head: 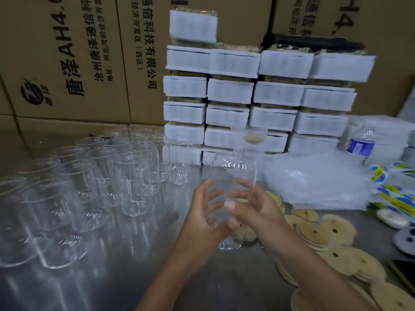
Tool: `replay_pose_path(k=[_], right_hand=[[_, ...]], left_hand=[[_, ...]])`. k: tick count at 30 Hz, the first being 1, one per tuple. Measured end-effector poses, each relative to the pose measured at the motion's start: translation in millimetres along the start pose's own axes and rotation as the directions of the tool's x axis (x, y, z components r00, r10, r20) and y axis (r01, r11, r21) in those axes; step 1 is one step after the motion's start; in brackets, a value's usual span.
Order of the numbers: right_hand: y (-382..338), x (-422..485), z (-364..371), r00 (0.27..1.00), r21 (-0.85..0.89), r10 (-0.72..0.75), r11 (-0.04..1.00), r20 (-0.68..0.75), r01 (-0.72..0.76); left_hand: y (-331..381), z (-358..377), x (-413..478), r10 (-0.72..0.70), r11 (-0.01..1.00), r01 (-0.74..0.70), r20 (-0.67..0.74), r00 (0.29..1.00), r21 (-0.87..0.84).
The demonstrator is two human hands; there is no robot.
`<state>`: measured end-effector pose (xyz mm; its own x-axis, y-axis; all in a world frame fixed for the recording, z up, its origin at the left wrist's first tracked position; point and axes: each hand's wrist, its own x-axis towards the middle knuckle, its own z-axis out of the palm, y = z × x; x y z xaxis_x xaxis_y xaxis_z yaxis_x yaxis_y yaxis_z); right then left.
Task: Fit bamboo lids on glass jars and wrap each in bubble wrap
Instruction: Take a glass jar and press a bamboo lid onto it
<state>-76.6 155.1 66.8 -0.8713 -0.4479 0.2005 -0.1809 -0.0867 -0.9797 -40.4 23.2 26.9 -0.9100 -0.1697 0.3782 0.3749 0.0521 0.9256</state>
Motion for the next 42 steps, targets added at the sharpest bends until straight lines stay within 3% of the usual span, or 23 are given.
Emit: replay_pose_path(k=[7, 11, 13, 14, 17, 18, 21, 24, 27, 34, 36, 38, 39, 42], right_hand=[[20.2, -9.9, -23.6, 0.999, 0.019, 0.027, 0.999, -0.033, -0.027], [35.9, 3.6, -37.5, 0.990, -0.337, -0.123, 0.937, -0.074, 0.092], [50.7, 7.0, -41.8, 0.974, -0.557, -0.194, 0.824, -0.116, 0.098], [58.3, 7.8, -43.5, 0.974, -0.700, -0.206, 0.709, -0.090, 0.085], [75.7, 6.7, -46.6, 0.995, -0.984, -0.101, 0.176, 0.008, 0.025], [78.9, 5.9, -46.9, 0.997, -0.997, -0.073, 0.080, 0.005, 0.011], [83.2, 5.8, -45.2, 0.997, -1.000, -0.074, -0.017, -0.020, -0.021], [80.5, 6.9, -43.2, 0.998, -0.999, -0.062, -0.037, -0.031, -0.034], [76.1, 5.9, -42.5, 0.997, -1.000, -0.069, 0.000, -0.029, -0.029], [68.7, 5.5, -46.7, 0.983, -0.973, -0.179, 0.230, -0.032, 0.010], [65.7, 6.3, -50.4, 0.969, -0.896, -0.234, 0.442, -0.083, 0.030], [59.6, 7.7, -53.8, 0.937, -0.683, -0.277, 0.728, -0.214, 0.059], [55.7, 8.0, -55.3, 0.910, -0.565, -0.289, 0.821, -0.298, 0.075], [45.5, 5.2, -55.3, 0.832, -0.353, -0.305, 0.925, -0.463, 0.142]], left_hand=[[-18.9, 14.4, -8.0, -0.004, 0.995, 0.007, -0.034, 0.999, 0.099], [-27.7, 6.9, -5.2, -0.007, 0.997, 0.017, -0.131, 0.991, 0.075], [-30.4, 5.2, -5.3, -0.027, 0.997, 0.036, -0.143, 0.989, 0.062], [-30.8, 5.4, -5.3, -0.038, 0.997, 0.047, -0.143, 0.989, 0.054], [-31.3, 7.5, -5.5, -0.058, 0.997, 0.065, -0.131, 0.990, 0.048], [-31.1, 8.3, -5.9, -0.062, 0.996, 0.069, -0.119, 0.991, 0.056], [-31.0, 9.1, -7.3, -0.068, 0.995, 0.075, -0.106, 0.992, 0.062], [-31.1, 8.1, -9.2, -0.065, 0.996, 0.072, -0.132, 0.989, 0.044], [-31.3, 7.6, -13.3, -0.051, 0.998, 0.057, -0.144, 0.988, 0.038], [-29.4, 4.1, -14.8, -0.006, 1.000, 0.011, -0.211, 0.978, 0.020], [-29.0, 2.1, -13.1, 0.013, 1.000, -0.010, -0.237, 0.971, 0.012], [-28.5, 1.9, -12.1, 0.026, 0.999, -0.018, -0.233, 0.972, 0.037], [-28.6, 2.6, -11.9, 0.033, 0.997, -0.018, -0.221, 0.975, 0.070], [-30.8, 5.9, -15.8, 0.042, 0.977, -0.009, -0.147, 0.988, 0.215]])
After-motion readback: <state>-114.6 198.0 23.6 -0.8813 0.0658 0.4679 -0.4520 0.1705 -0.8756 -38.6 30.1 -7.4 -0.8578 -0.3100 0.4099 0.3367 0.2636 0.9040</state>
